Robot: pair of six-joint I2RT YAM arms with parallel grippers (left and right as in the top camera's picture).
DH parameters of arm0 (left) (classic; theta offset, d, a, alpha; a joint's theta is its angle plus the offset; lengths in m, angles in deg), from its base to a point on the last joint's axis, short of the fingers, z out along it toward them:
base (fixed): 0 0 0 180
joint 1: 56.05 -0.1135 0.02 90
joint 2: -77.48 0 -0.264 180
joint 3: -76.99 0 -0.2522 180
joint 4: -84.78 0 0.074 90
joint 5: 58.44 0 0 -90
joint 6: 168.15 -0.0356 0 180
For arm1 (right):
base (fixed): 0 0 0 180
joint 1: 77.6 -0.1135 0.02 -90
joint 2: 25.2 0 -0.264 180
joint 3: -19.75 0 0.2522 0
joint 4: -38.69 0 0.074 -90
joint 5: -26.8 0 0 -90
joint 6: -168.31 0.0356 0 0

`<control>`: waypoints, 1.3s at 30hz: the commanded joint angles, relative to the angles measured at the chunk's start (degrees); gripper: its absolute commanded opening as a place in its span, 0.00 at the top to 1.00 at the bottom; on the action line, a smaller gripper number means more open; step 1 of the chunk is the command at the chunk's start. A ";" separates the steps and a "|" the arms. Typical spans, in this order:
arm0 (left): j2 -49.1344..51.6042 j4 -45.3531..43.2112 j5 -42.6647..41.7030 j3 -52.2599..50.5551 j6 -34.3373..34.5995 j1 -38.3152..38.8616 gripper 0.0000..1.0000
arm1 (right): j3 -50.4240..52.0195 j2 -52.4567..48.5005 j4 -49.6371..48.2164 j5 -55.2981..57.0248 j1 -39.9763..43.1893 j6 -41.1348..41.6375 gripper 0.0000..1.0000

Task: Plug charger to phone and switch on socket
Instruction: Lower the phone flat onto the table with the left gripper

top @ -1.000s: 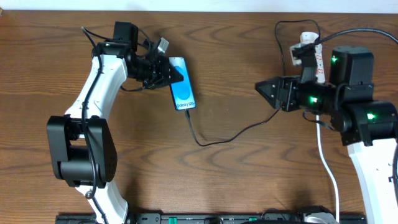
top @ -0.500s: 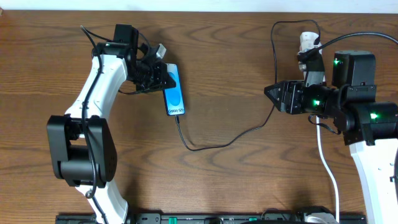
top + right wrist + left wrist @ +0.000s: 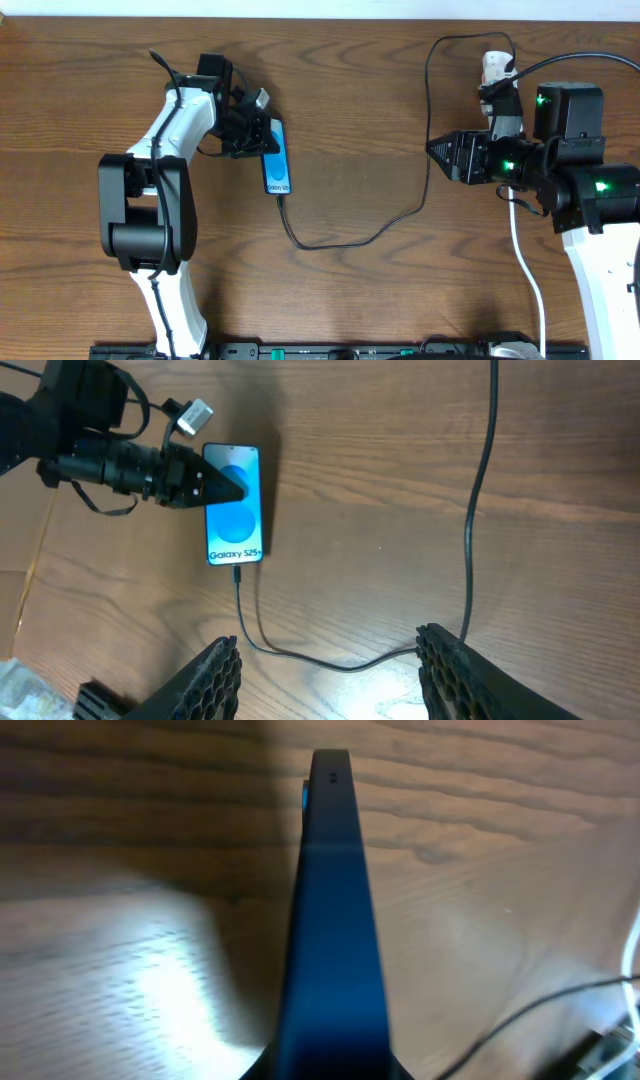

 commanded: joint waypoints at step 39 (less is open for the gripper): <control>-0.37 -1.49 11.50 0.48 -1.20 -0.09 0.64 | -1.03 0.09 1.68 0.83 0.22 -1.95 0.44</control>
